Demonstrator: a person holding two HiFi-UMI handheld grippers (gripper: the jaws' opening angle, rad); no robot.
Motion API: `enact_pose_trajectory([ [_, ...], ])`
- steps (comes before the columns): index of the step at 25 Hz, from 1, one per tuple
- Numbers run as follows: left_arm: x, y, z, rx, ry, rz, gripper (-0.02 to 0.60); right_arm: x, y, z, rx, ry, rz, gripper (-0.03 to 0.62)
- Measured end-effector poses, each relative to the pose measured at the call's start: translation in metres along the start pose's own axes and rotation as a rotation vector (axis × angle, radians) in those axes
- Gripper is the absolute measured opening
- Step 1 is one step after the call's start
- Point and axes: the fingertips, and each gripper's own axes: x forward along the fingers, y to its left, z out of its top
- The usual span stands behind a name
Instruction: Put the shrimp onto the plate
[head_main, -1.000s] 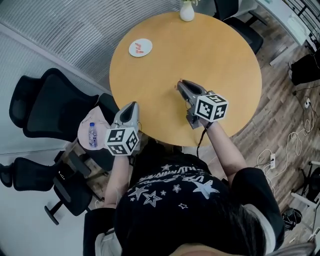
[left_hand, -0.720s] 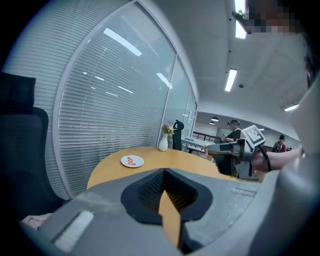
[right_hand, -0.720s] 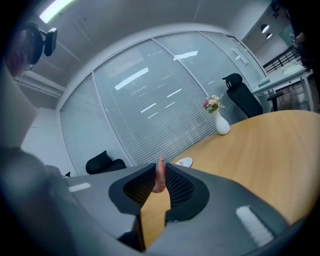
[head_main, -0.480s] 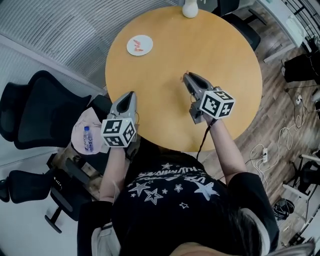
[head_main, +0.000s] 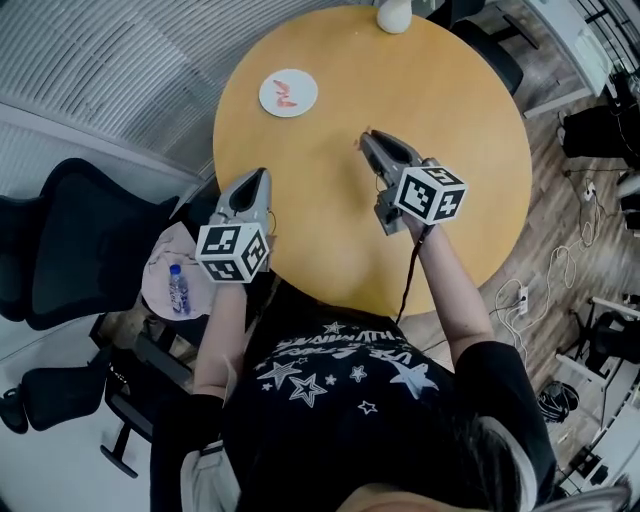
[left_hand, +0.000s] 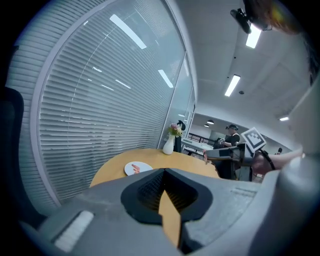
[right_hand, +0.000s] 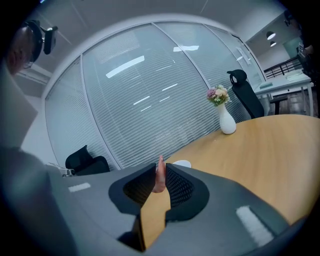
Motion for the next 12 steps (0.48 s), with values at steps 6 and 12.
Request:
enact_pose_trajectory([
  [6,0.020,0.030,-0.006,-0.013,0.029,-0.012,0.002,0.053,-0.006,-0.008,-0.030,0.083,-0.017,0.063],
  [12,0.040,0.062,-0.009,-0.038,0.048,0.002,0.002,0.107,-0.020,-0.012,-0.034,0.138,-0.052,0.063],
])
